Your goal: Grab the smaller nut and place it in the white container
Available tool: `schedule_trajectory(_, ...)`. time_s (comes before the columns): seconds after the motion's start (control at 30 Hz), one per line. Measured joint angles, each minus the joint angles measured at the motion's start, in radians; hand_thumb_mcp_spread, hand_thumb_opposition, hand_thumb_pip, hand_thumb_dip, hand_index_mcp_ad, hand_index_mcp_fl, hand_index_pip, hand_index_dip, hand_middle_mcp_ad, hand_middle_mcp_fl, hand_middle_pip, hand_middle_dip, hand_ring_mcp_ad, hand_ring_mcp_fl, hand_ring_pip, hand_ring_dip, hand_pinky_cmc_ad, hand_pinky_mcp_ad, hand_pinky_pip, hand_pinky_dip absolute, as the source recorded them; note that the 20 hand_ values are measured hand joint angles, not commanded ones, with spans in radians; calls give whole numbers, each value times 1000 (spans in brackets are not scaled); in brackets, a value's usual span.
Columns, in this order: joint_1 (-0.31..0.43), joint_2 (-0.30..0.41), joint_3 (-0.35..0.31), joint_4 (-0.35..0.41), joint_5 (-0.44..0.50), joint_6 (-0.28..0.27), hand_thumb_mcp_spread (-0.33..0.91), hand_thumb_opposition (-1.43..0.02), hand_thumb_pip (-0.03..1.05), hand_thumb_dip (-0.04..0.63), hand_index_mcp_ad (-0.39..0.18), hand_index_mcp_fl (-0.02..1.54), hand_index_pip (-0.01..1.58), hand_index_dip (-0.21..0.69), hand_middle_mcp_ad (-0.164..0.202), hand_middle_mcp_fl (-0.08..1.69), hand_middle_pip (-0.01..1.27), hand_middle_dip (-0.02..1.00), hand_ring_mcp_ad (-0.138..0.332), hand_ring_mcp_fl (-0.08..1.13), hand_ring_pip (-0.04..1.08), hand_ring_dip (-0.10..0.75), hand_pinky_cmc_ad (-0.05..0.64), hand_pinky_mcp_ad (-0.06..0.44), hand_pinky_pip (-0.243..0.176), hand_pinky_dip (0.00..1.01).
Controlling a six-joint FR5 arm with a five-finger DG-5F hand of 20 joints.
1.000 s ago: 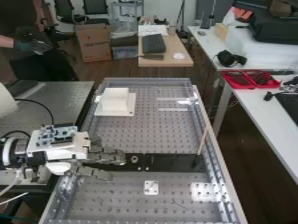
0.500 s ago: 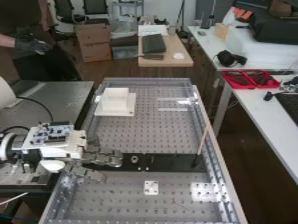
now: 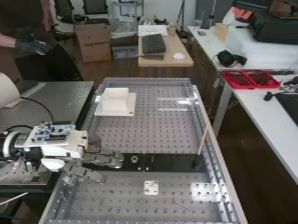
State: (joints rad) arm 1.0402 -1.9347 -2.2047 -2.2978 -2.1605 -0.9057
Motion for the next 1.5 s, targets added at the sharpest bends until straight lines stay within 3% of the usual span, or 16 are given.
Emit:
schedule_trajectory(0.87,-6,-6,-5,-2,0,-45,435,-850,747,253,-197,7,1560,63,66,65,127,220,87,-3,129,126,333,265,-47,447)
schedule_trajectory(1.5,-2,-13,2,-13,-4,-69,438,-850,747,253,-194,105,1560,63,68,70,127,220,84,-3,129,126,333,262,-51,447)
